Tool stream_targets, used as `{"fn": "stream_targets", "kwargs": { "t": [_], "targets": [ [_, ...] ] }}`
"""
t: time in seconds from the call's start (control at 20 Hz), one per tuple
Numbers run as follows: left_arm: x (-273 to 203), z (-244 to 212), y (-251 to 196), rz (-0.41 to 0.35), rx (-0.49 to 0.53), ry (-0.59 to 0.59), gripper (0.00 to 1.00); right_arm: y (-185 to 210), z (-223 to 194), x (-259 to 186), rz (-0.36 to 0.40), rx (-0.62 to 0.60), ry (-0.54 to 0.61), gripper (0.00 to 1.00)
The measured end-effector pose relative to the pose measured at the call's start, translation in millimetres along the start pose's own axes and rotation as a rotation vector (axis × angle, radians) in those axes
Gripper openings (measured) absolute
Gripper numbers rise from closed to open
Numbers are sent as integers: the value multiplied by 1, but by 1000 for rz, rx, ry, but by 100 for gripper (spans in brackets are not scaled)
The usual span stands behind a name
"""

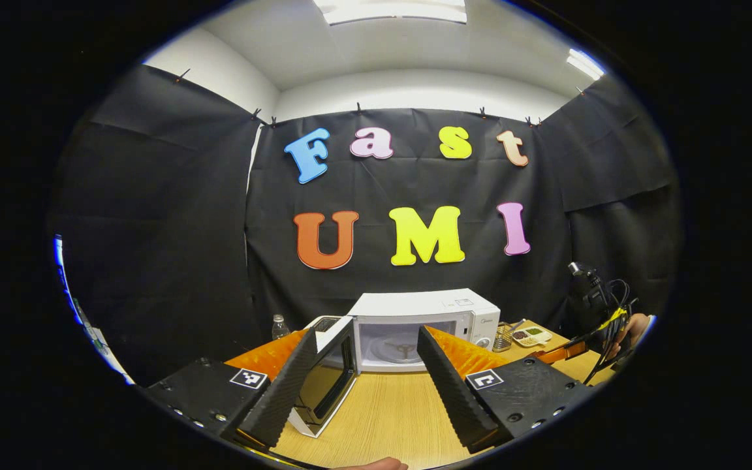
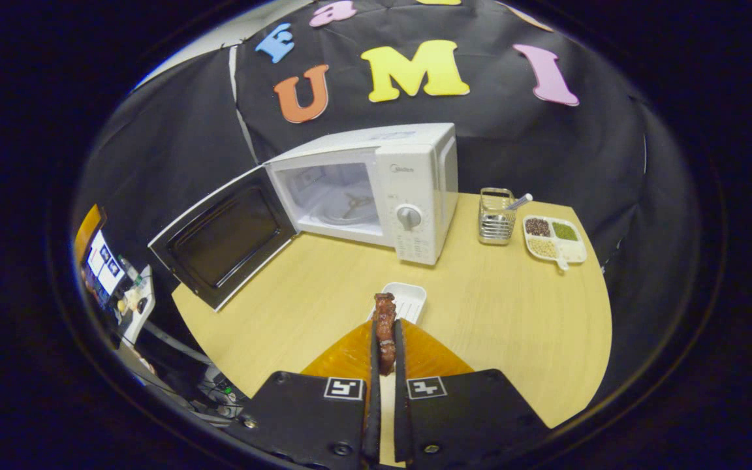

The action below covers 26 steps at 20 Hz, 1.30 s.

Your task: Open the microwave oven with the left hand, put the food in, and close the microwave oven.

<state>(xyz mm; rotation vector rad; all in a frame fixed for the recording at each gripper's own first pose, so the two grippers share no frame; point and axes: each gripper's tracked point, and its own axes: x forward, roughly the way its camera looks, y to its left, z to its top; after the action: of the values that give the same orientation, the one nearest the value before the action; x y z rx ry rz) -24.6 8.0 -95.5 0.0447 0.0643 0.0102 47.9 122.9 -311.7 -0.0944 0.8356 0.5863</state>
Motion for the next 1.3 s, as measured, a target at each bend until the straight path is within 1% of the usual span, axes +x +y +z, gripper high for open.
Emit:
{"fn": "stream_targets", "kwargs": {
  "t": [0.15, 0.3, 0.5, 0.65, 0.85, 1.1, 1.3],
  "targets": [
    [-8, 1, 3, -8, -6, -4, 95, 28, 1, 4, -17, -47, -45, 11],
    [-15, 5, -2, -37, -26, -12, 95, 51, 10, 18, -50, -97, -108, 11],
    [-20, 11, -7, -71, -19, -29, 95, 86, 27, 56, -69, -122, -169, 11],
    [-23, 10, -14, -93, -17, -35, 95, 107, 47, 93, -114, -147, -230, 11],
    [-24, 6, -19, -135, -40, -31, 94, 137, 70, 143, -135, -95, -294, 12],
    [-20, -4, -10, -143, -43, -28, 95, 161, 106, 203, -185, -46, -402, 12],
    [-14, -12, 4, -122, -50, -37, 95, 165, 129, 247, -239, 0, -462, 12]
  ]
}}
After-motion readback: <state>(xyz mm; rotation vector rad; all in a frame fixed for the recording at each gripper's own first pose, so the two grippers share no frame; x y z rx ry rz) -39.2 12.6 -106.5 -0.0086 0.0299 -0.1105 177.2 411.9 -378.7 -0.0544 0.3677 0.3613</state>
